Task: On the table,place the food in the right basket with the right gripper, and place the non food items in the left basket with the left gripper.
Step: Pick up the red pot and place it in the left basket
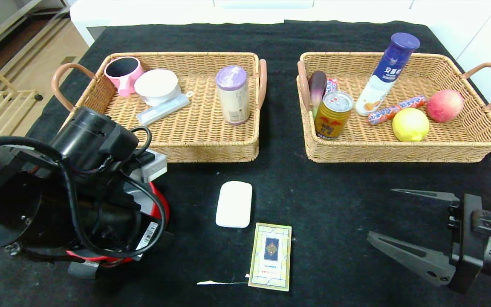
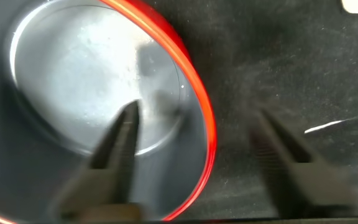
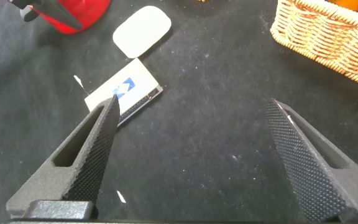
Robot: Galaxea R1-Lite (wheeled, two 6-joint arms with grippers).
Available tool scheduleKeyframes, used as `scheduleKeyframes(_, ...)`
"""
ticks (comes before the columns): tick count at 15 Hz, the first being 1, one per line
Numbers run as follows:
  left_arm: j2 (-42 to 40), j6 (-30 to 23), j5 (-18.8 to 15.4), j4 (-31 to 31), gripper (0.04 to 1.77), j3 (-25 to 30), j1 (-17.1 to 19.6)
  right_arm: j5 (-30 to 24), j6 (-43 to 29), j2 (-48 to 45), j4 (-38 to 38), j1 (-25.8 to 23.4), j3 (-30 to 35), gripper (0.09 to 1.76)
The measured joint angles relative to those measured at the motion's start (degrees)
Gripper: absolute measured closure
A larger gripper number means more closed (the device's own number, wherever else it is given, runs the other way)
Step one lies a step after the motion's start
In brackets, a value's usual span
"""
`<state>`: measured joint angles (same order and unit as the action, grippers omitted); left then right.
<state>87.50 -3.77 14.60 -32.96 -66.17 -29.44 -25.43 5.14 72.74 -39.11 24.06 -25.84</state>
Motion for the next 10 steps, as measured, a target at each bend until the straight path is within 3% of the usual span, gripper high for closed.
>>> scheduleKeyframes(3,0.17,0.0,-0.02,-0.07,1.02,0.38,0.0,0.02,0.0,0.27,0.02,0.0,0.05,0.14)
scheduleKeyframes(5,0.28,-0.02,-0.09,0.04,1.59,0.44,0.04,0.0,0.0,0.49,-0.02,0.0,0.1,0.14)
scheduleKeyframes(10,0.59,0.0,-0.13,-0.07,1.63,0.6,0.0,0.0,0.0,0.94,-0.02,-0.01,0.18,0.14)
